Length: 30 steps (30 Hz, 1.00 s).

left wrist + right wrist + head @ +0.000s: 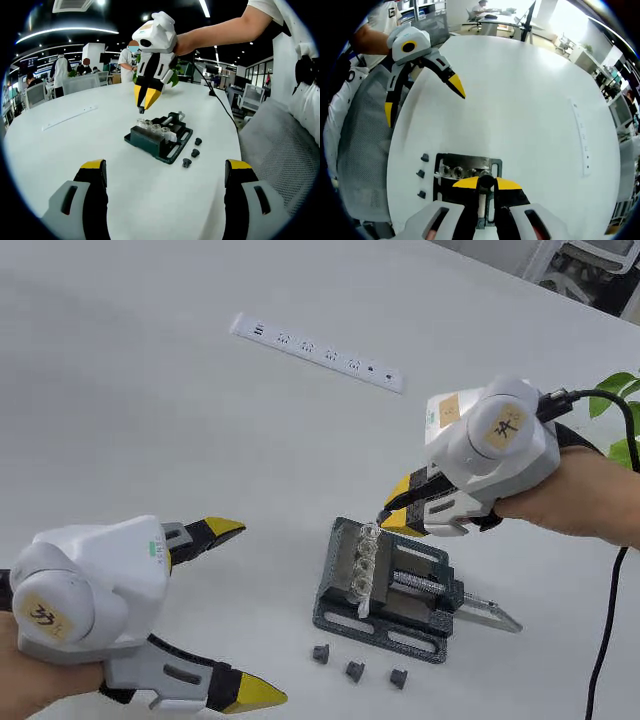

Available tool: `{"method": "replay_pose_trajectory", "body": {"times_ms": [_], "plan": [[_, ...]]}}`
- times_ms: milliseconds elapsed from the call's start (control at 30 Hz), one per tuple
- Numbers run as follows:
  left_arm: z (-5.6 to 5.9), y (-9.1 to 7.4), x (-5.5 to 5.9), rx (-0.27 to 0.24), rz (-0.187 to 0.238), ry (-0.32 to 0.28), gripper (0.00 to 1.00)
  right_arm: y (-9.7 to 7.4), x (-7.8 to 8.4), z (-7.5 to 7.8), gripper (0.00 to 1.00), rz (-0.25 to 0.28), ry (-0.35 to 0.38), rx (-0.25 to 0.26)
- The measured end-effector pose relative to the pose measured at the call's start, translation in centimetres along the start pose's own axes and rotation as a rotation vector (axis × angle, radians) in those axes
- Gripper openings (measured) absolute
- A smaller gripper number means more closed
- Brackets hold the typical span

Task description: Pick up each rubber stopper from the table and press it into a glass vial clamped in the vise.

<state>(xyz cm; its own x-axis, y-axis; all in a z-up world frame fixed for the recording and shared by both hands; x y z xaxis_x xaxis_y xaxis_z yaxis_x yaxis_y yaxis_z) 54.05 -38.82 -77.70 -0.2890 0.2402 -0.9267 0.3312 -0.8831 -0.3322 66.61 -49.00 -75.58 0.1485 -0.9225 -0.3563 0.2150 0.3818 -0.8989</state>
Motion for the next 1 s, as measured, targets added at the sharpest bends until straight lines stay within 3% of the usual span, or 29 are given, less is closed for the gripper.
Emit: {"method": "replay_pose_trajectory", "body": {"times_ms": [1000], "plan": [[-0.3, 0.1, 0.2, 0.000, 0.016, -0.012, 0.98, 1.2, 0.1, -0.5, 0.06, -0.024, -0.007, -0.032]]}}
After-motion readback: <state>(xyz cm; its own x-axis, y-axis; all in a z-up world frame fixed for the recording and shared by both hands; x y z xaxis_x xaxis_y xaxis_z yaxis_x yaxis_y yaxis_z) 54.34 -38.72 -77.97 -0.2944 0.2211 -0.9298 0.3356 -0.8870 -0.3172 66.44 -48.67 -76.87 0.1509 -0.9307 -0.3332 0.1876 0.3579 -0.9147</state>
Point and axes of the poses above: the centre of the closed fingertips' face, and the gripper's own axes: y roughly forward along the fingers, z roughly to its right, x roughly out of its underside, the point moved 3 cm from there along -y, roughly backward along the fingers, and after that the axes turned 12 degrees about x, right-handed, at the moved point
